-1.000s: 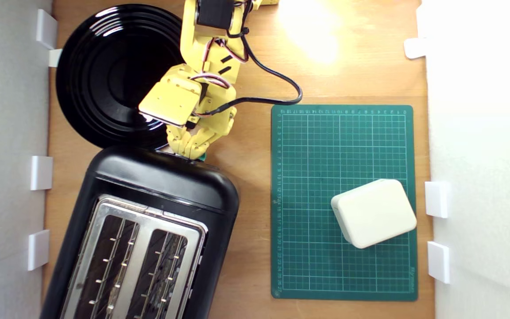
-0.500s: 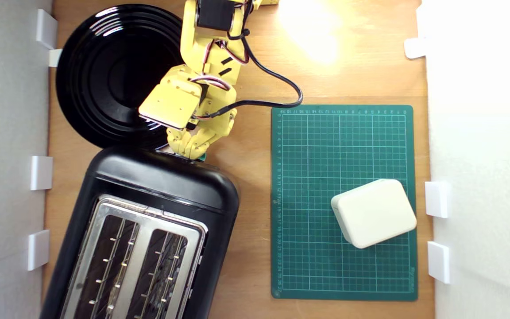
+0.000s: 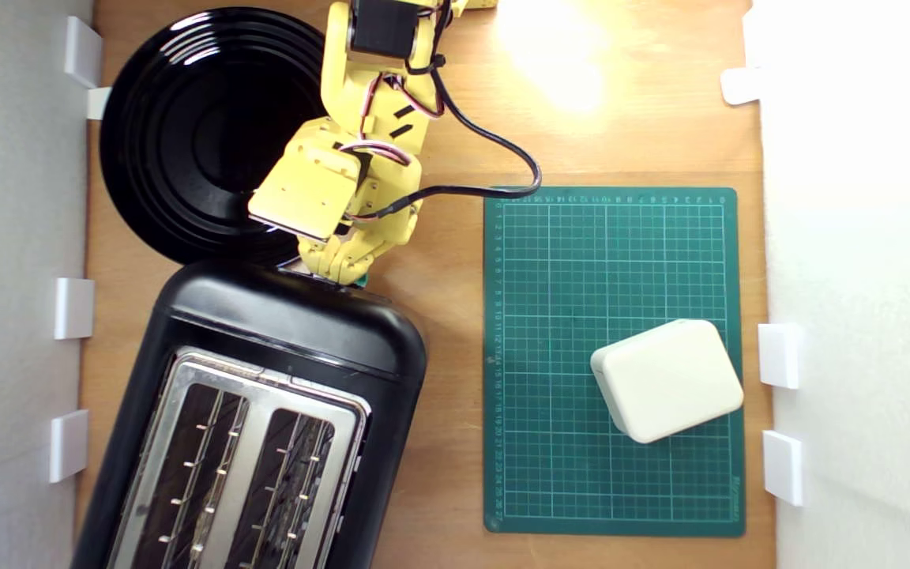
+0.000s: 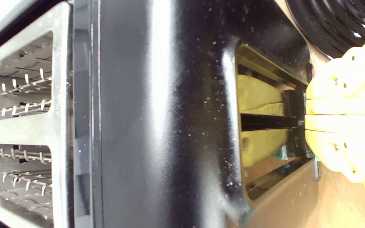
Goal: Start toaster
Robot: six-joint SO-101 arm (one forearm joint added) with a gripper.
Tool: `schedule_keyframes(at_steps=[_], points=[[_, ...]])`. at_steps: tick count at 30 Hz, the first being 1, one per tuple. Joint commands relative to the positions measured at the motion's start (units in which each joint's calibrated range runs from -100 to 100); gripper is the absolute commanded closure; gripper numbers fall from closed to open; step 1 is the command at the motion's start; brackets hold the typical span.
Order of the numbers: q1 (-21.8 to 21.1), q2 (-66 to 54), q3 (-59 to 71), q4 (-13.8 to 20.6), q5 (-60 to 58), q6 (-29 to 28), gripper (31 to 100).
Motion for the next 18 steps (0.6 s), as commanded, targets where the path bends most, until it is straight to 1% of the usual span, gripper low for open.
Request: schedule_keyframes(at_steps=[1, 6, 14, 18], points=[[1.0, 7.1, -1.3, 0.7, 1.3, -0.1, 98.9], [1.1, 4.5, -4.5, 0.8, 1.3, 0.1, 98.9], [1.0, 0.1, -6.0, 0.8, 1.3, 0.0, 98.9], [0.9, -2.5, -9.2, 0.4, 1.4, -0.2, 98.9]])
